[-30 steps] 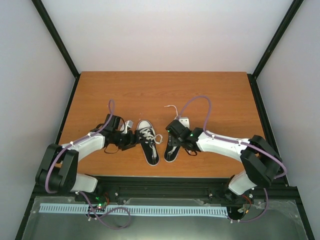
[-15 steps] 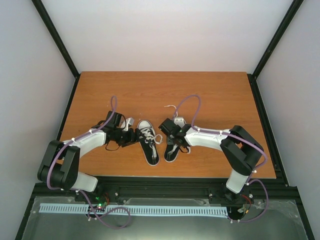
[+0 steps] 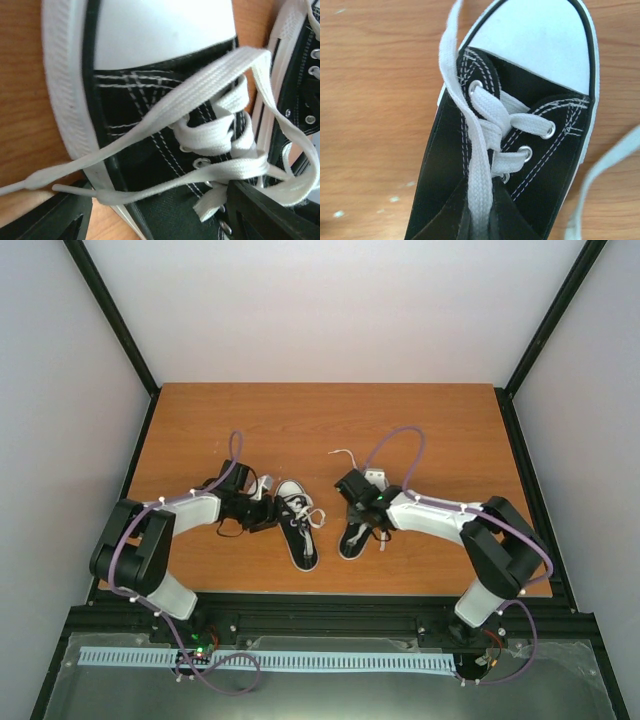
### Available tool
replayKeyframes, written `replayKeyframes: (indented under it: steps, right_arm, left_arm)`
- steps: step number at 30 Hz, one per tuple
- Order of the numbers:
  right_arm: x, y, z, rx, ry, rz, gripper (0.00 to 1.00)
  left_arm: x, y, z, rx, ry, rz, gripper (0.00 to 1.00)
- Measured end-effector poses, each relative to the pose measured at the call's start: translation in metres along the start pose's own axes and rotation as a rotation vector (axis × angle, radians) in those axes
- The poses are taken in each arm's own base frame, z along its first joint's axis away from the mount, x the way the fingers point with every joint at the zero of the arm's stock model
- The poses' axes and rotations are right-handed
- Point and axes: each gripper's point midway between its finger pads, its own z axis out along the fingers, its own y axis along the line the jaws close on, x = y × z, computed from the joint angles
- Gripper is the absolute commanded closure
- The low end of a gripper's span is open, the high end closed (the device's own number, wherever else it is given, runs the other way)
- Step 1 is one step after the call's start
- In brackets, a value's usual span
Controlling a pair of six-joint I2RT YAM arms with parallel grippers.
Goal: Tie the shoes
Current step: Adjust the shoe at the center of the board.
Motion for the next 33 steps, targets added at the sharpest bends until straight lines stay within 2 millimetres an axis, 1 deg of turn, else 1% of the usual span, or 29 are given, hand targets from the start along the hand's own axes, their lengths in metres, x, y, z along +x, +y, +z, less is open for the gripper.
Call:
replayKeyframes:
  steps: [5, 6, 10, 13, 17, 18, 19, 20, 22, 23, 24, 25, 26, 29, 31, 33]
  right_arm:
    - [-0.018, -0.055, 0.002, 0.071, -0.013, 0.044, 0.97]
    - [-0.022, -0.067, 0.002, 0.087, -0.016, 0.051, 0.97]
    - [-0.035, -0.106, 0.000, 0.135, -0.026, 0.062, 0.97]
    - [-0.039, -0.131, 0.001, 0.158, -0.023, 0.081, 0.97]
    - [-0.033, -0.152, 0.004, 0.172, -0.003, 0.101, 0.96]
    - [-0.032, -0.154, 0.005, 0.172, 0.001, 0.102, 0.91]
    - [-0.030, -0.155, 0.006, 0.167, 0.006, 0.103, 0.82]
    - [-0.029, -0.155, 0.007, 0.163, 0.010, 0.104, 0.67]
    - [-0.029, -0.154, 0.007, 0.150, 0.012, 0.100, 0.38]
    - [-0.030, -0.152, 0.007, 0.142, 0.009, 0.099, 0.27]
    - [-0.031, -0.151, 0.005, 0.136, 0.005, 0.099, 0.20]
    - [-0.033, -0.150, 0.003, 0.127, -0.001, 0.098, 0.16]
    - [-0.035, -0.149, -0.001, 0.116, -0.011, 0.099, 0.13]
    - [-0.044, -0.140, -0.020, 0.054, -0.054, 0.091, 0.08]
    - [-0.051, -0.128, -0.037, -0.007, -0.088, 0.084, 0.08]
    - [-0.057, -0.107, -0.055, -0.090, -0.118, 0.060, 0.08]
  left_arm:
    - [-0.011, -0.004, 0.009, -0.004, -0.007, 0.011, 0.34]
    - [-0.014, -0.007, 0.012, -0.007, -0.008, 0.021, 0.35]
    - [-0.021, -0.024, 0.031, -0.005, 0.002, 0.078, 0.37]
    - [-0.019, -0.040, 0.046, 0.007, 0.013, 0.115, 0.37]
    - [-0.008, -0.054, 0.057, 0.010, 0.030, 0.138, 0.36]
    - [-0.006, -0.055, 0.057, 0.006, 0.030, 0.137, 0.33]
    - [-0.006, -0.055, 0.057, 0.000, 0.025, 0.135, 0.30]
    - [-0.005, -0.055, 0.055, -0.006, 0.020, 0.133, 0.28]
    - [-0.006, -0.056, 0.046, -0.024, -0.006, 0.137, 0.21]
    - [-0.008, -0.058, 0.040, -0.034, -0.025, 0.144, 0.14]
    - [-0.011, -0.063, 0.031, -0.040, -0.051, 0.156, 0.09]
    - [-0.013, -0.067, 0.023, -0.045, -0.078, 0.170, 0.06]
    - [-0.017, -0.071, 0.014, -0.051, -0.110, 0.188, 0.04]
    - [-0.025, -0.084, -0.018, -0.077, -0.208, 0.234, 0.00]
    - [-0.031, -0.094, -0.043, -0.101, -0.277, 0.261, 0.00]
    - [-0.038, -0.107, -0.071, -0.118, -0.353, 0.297, 0.00]
